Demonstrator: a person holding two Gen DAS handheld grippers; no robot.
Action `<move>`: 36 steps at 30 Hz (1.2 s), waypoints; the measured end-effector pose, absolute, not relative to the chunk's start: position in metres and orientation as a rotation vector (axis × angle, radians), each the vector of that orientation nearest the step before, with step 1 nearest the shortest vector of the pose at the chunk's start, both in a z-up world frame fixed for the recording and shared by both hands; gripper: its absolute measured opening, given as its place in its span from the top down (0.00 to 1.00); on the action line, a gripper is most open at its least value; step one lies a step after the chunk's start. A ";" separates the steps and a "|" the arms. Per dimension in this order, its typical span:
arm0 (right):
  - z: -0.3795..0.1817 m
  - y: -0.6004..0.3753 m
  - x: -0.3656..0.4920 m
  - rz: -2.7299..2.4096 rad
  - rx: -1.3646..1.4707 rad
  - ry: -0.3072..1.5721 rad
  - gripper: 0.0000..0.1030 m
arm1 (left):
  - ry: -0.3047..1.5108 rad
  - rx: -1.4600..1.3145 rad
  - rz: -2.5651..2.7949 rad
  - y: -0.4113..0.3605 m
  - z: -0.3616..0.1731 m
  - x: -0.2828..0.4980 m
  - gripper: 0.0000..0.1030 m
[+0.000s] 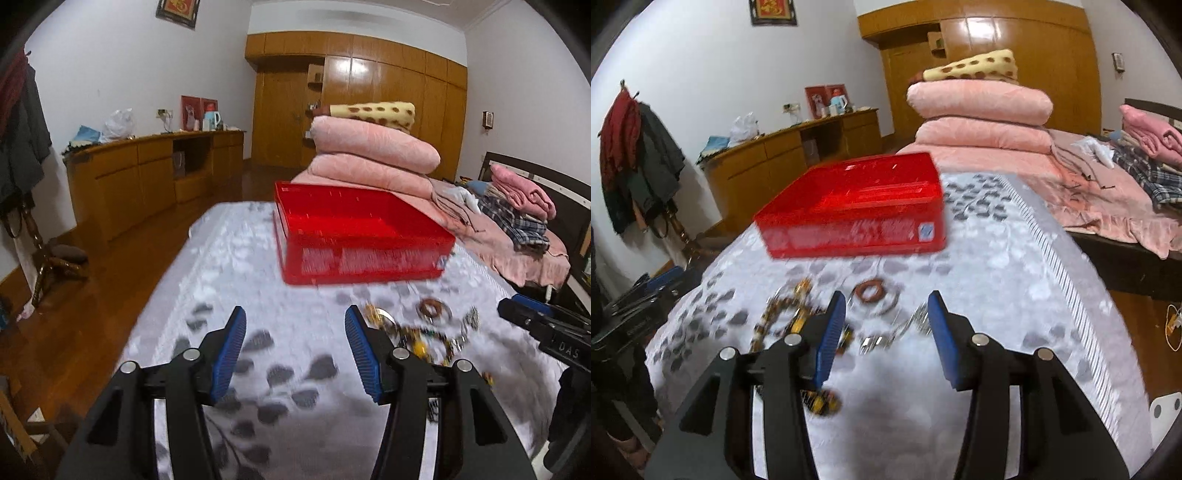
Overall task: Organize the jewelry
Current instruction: 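Open both grippers over the tin and withdraw toward the jewelry, then grasp the black-and-yellow bead bracelet with the right gripper while the left grasps brown beads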
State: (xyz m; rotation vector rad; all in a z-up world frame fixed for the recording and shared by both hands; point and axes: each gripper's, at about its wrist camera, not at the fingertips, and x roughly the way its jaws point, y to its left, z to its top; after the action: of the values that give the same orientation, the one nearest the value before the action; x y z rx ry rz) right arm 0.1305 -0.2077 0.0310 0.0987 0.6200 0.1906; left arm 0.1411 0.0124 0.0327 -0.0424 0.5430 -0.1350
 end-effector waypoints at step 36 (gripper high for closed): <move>0.005 -0.181 0.102 0.374 0.069 0.712 0.90 | 0.621 -0.058 -0.220 -0.018 0.005 0.131 0.35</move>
State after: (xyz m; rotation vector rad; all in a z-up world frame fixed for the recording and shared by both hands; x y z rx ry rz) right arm 0.1019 -0.1807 0.0054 0.0692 0.7120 0.3738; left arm 0.1314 -0.0175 0.0053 -0.0582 0.6207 -0.2196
